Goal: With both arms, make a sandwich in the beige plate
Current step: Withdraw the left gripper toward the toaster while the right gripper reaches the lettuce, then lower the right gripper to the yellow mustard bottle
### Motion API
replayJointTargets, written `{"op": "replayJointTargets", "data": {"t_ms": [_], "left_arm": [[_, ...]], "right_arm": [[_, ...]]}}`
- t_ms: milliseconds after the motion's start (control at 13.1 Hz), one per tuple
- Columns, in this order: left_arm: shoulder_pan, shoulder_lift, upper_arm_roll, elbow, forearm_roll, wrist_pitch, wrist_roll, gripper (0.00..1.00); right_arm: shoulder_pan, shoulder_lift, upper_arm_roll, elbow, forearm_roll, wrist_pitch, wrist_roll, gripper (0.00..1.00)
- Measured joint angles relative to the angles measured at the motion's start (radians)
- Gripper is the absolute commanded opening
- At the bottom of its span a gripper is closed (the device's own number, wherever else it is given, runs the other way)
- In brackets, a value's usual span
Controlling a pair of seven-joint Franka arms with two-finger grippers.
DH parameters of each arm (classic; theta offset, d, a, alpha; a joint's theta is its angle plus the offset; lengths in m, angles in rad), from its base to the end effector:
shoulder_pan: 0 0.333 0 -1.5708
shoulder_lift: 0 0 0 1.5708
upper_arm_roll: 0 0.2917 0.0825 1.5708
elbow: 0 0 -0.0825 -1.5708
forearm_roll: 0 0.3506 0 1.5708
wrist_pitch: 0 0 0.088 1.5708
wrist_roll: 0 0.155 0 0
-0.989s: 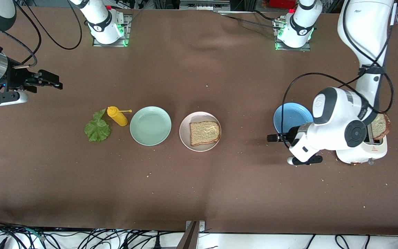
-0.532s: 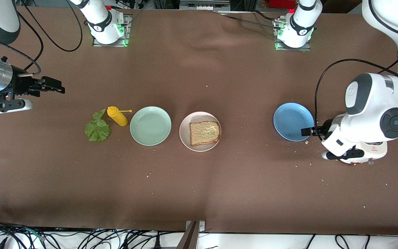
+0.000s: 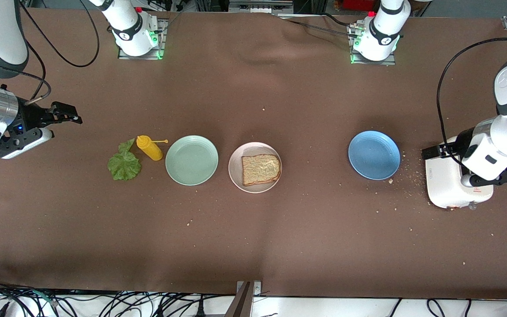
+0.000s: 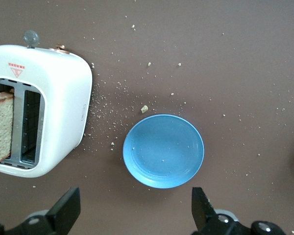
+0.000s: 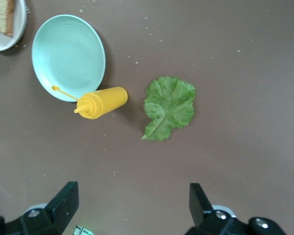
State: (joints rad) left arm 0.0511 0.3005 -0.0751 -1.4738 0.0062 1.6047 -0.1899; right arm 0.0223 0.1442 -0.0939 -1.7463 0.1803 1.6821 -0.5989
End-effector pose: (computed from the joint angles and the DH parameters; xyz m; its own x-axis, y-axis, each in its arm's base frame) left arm 0.5856 -0.0090 0.4299 0.9719 0.1648 -0.1680 0.1645 -0.9862 -0.0159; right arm 0.5376 -0.0111 0.4103 0.8752 0.4765 -0.0830 0.4452 -0.8608 -0.2468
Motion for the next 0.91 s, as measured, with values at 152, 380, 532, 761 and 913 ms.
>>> {"op": "replayJointTargets", "data": {"t_ms": [152,380,532,761,913], "left_arm": [[-0.001,-0.033,-0.006,0.0,0.0,-0.017,0.0,1.0],[-0.003,-0.047,-0.011,-0.002,0.0,-0.033,0.0,1.0],[-0.002,-0.04,-0.01,-0.008,0.0,-0.033,0.0,1.0],[-0.001,-0.037,-0.008,-0.014,0.0,-0.033,0.0,1.0],[-0.002,-0.034,-0.009,-0.014,0.0,-0.033,0.0,1.0]], "right_arm": [[-0.002,0.014,-0.038,-0.039,0.09,0.023,-0.187,1.0],[-0.007,0.066,-0.062,-0.064,0.198,0.062,-0.467,1.0],[-0.011,0.116,-0.066,-0.068,0.313,0.071,-0.637,1.0],[-0.04,0.196,-0.069,-0.072,0.472,0.077,-0.915,1.0],[-0.053,0.26,-0.069,-0.073,0.573,0.076,-1.094,1.0]]}}
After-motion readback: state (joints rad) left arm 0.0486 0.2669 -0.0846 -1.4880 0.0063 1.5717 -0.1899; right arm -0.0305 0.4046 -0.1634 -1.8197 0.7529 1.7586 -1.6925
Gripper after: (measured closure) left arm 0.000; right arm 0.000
